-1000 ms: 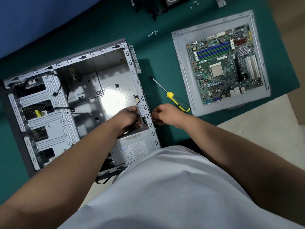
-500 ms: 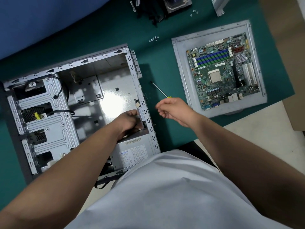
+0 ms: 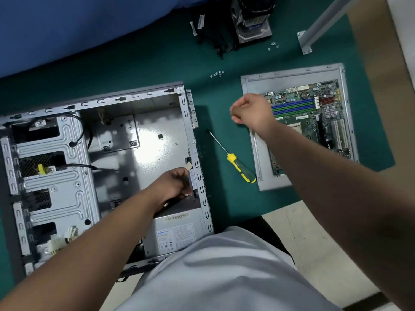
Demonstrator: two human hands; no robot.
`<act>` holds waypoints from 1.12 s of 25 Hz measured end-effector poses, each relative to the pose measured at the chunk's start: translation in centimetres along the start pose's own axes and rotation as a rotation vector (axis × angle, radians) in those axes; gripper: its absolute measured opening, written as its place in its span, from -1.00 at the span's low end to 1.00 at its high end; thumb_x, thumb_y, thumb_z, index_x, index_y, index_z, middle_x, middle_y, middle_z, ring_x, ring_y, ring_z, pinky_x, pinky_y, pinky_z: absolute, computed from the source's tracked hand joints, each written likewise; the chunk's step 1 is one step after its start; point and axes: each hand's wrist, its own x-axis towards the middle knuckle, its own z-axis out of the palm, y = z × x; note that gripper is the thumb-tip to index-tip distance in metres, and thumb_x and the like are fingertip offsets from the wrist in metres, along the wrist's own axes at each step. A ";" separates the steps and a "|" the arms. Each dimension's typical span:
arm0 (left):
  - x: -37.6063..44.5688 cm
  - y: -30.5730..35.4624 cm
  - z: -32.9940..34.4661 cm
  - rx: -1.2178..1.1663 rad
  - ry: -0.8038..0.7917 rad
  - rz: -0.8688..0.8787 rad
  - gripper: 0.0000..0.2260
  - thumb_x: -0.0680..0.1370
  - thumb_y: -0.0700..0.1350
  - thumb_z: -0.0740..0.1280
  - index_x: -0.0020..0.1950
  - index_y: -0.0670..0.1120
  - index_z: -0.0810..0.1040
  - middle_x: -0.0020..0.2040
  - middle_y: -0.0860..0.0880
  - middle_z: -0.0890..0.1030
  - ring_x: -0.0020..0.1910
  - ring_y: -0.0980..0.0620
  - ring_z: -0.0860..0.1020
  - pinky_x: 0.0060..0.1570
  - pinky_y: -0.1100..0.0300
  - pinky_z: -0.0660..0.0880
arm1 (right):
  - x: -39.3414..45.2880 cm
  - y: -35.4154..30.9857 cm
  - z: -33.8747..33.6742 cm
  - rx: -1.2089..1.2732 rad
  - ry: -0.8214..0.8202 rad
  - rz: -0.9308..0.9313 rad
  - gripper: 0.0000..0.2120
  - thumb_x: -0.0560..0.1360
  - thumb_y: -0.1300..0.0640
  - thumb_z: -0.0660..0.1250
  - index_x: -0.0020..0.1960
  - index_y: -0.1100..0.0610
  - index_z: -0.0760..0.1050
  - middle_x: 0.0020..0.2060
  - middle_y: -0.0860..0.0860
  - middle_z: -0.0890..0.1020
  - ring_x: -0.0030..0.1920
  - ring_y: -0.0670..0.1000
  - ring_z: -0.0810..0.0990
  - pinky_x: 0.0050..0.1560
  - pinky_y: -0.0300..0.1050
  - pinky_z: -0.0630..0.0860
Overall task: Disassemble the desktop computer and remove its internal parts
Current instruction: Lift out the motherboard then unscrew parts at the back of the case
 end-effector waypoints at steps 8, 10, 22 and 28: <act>-0.8 0.5 0.0 0.016 -0.010 0.026 -0.64 0.62 -0.44 0.19 -0.08 -0.06 0.66 -0.24 -0.02 0.74 -0.38 0.19 0.63 -0.37 0.36 0.50 | 7.1 -4.2 1.5 -0.274 0.094 -0.064 -0.92 0.49 0.15 0.37 -0.07 0.04 0.65 -0.08 0.02 0.72 0.01 0.07 0.69 0.10 -0.09 0.62; -1.1 0.8 0.1 0.015 0.005 0.027 -0.65 0.62 -0.44 0.20 -0.07 -0.06 0.65 -0.29 0.02 0.72 -0.43 0.22 0.59 -0.41 0.38 0.48 | 8.2 -5.2 1.9 -0.316 0.144 -0.082 -0.83 0.52 0.14 0.35 0.06 0.06 0.67 0.03 0.06 0.72 0.12 0.09 0.66 0.14 -0.13 0.57; -1.3 1.1 0.2 0.032 0.006 0.019 -0.63 0.60 -0.46 0.21 -0.05 -0.02 0.64 -0.30 0.07 0.72 -0.41 0.23 0.60 -0.40 0.38 0.50 | 9.1 -4.4 3.0 -0.265 0.187 -0.047 -0.74 0.51 0.18 0.33 0.15 -0.02 0.65 0.08 -0.03 0.71 0.16 0.04 0.64 0.20 -0.14 0.55; -0.5 0.6 0.0 0.012 -0.002 0.001 -0.65 0.60 -0.48 0.18 -0.05 -0.10 0.63 -0.26 0.01 0.74 -0.31 0.12 0.65 -0.22 0.21 0.54 | 5.5 -2.0 2.8 -0.166 0.076 -0.051 -0.58 0.51 0.09 0.43 0.35 0.07 0.53 0.18 -0.04 0.66 0.19 -0.02 0.63 0.34 -0.07 0.50</act>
